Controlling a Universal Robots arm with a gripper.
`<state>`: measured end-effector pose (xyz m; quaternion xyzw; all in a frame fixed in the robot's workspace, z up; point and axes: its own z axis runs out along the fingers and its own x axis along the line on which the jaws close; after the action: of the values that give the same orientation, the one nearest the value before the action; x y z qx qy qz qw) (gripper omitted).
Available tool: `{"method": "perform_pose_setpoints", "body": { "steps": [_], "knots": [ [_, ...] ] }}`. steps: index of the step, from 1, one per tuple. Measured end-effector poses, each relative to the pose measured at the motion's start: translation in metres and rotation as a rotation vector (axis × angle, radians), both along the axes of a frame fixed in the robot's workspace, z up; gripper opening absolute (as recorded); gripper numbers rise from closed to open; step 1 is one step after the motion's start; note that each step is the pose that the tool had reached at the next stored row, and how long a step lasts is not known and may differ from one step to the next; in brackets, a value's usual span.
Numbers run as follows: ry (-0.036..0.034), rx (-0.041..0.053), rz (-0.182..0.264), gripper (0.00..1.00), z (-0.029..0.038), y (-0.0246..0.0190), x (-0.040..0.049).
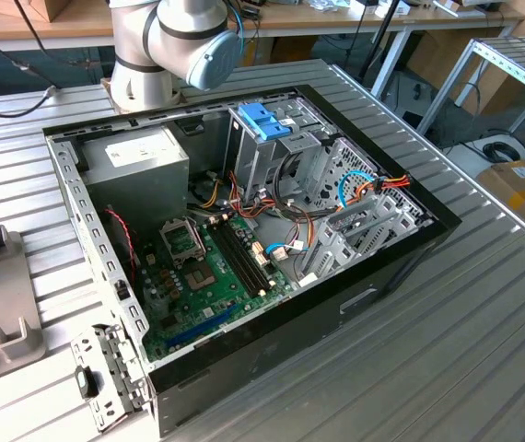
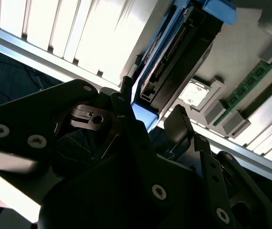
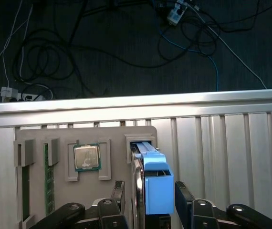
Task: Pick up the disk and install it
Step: 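Pick up the disk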
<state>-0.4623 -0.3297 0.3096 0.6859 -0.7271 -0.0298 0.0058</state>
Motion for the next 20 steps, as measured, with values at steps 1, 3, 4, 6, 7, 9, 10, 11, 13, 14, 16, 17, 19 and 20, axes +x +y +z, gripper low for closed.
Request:
{"method": "perform_pose_setpoints", "body": {
  "steps": [1,3,4,6,7,9,10,11,13,14,16,17,19,20],
  "knots": [
    [-0.0003,0.0001,0.0,0.54,-0.0004,0.0,-0.0004],
    [-0.0001,0.0,0.0,0.54,-0.0008,0.0001,-0.0016],
    [-0.0002,0.0001,0.0,0.54,-0.0015,0.0,-0.0023],
    [-0.0001,0.0,0.0,0.54,-0.0022,0.0,-0.0027],
    [0.0,0.0,0.0,0.54,-0.0026,0.0,-0.0027],
    [0.0,0.0,0.0,0.54,-0.0038,0.0,-0.0027],
    [0.0,0.0,0.0,0.54,-0.0044,0.0,-0.0027],
    [0.0,0.0,0.0,0.54,-0.0049,0.0,-0.0027],
    [-0.0001,0.0,0.0,0.54,-0.0065,0.0,-0.0027],
    [0.0,0.0,0.0,0.54,-0.007,0.0,-0.0027],
    [0.0,0.0001,0.0,0.54,-0.0093,0.0,-0.0027],
    [0.0,0.0001,0.0,0.54,-0.0098,0.0,-0.0027],
    [0.0002,0.0001,0.0,0.46,-0.0101,0.0,-0.0027],
    [0.0003,0.0001,0.0,0.4,-0.0101,0.0,-0.0028]
  ]
}}
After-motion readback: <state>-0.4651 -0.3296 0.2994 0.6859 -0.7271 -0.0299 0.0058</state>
